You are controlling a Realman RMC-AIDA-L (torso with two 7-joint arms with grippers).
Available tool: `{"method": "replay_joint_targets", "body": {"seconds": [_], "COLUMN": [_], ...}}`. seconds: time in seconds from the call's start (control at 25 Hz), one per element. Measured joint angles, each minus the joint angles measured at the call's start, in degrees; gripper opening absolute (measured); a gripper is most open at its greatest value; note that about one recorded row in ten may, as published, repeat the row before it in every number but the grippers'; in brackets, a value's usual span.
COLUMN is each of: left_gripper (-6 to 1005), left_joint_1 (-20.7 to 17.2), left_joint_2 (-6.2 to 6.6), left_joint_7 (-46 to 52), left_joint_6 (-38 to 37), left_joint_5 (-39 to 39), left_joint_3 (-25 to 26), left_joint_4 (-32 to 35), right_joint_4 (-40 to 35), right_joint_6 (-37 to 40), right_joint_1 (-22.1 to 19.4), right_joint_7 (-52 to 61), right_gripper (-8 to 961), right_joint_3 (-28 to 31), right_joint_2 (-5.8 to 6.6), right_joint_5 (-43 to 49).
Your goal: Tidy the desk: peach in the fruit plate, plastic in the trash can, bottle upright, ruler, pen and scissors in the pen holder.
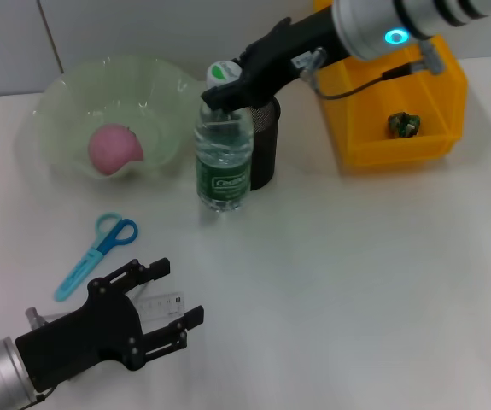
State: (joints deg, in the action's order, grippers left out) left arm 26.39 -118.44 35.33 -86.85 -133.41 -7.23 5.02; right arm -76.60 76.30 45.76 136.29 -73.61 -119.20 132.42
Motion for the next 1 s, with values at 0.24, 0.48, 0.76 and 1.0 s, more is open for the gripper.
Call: {"method": "replay_joint_targets", "body": {"seconds": [0.24,0.48,0.76,1.0], "left_gripper": [810,810,810,810], "left_joint_1": [-0.7,-1.5,-1.7,-1.6], "left_joint_2": [0.02,0.01,-0.05,-0.07], "left_joint_7": [-0.1,-0.1,-0.1,-0.1], "left_joint_6": [-1.5,-2.4,-2.4,-2.4], "left_joint_5": [0.0,-0.4,-0.5,-0.5], "left_joint_3": [-0.3,-0.5,-1.1,-1.1], "left_joint_4": [0.2,1.0,1.0,1.0], "right_joint_4": [7.7,12.1,17.4,22.3], "right_joint_6": [-4.3,-7.5,-11.0,-13.6], "right_joint_1": [3.9,6.4,9.1,11.2], "right_joint_7": [-2.2,-4.2,-8.0,-12.2], "right_gripper": [450,451,451,452], "right_joint_3": [-0.8,-1.3,-3.0,-3.0], "right_joint_2": [-0.06,-0.06,-0.15,-0.18], "right_joint_5": [-0.8,-2.1,-5.2,-8.1]}}
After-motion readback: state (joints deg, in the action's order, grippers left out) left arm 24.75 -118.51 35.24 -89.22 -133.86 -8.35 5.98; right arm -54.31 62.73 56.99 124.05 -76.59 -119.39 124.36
